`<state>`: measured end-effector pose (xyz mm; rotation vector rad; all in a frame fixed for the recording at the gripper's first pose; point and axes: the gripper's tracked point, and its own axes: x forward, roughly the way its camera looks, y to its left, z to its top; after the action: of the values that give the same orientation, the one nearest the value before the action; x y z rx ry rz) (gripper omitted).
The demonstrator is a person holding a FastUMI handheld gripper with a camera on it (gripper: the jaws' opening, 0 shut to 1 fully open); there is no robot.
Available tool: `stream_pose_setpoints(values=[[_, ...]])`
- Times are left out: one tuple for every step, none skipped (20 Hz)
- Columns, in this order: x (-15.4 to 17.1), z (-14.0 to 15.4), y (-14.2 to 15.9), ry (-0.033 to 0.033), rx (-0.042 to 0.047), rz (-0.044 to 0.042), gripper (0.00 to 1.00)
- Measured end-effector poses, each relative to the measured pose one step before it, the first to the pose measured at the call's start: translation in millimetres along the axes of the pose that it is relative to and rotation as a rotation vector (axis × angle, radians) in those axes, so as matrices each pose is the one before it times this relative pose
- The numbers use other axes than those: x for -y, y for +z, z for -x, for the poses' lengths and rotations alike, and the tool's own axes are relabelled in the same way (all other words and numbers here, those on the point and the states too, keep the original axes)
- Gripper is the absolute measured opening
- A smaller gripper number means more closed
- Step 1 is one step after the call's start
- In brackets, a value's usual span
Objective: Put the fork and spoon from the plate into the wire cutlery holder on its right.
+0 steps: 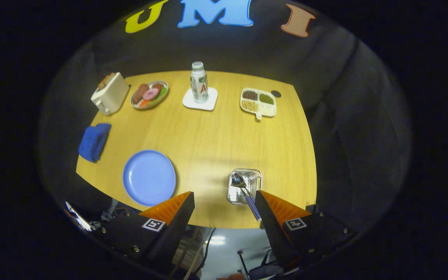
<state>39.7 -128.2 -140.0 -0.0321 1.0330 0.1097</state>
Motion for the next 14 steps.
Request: stream_pose_setpoints(values=[[-8.9, 8.95, 4.83, 0.00641, 0.06992, -0.00626, 0.96], [-6.04, 7.08, 8.87, -0.00383, 0.07739, -0.0015, 0.96], [-5.12, 8.86, 12.06, -0.00904, 0.09058, -0.00768, 0.96], [-7.86, 7.61, 16.37, 0.0028, 0.10384, -0.0172, 0.96], [-8.42, 8.87, 19.72, 0.00764, 0.11733, -0.01833, 0.96], [-6.34, 5.63, 16.16, 0.00208, 0.10119, -0.00311, 0.96], [-3.92, 8.5, 14.76, -0.01454, 0.09446, 0.00665, 0.95], [-4.58, 7.05, 10.29, -0.01413, 0.08422, 0.0133, 0.95], [-8.93, 8.1, 9.4, -0.00031, 0.07914, 0.01218, 0.96], [-11.45, 7.32, 8.5, 0.01032, 0.06832, 0.022, 0.95], [-11.53, 5.73, 6.08, 0.00279, 0.0585, 0.02891, 0.95], [-4.79, 1.47, 0.84, -0.01727, 0.0284, 0.05201, 0.95], [-3.1, 1.18, -1.15, -0.00779, 0.01977, 0.02832, 0.95], [-11.02, -1.73, -0.43, 0.02051, 0.00277, -0.00938, 0.96]])
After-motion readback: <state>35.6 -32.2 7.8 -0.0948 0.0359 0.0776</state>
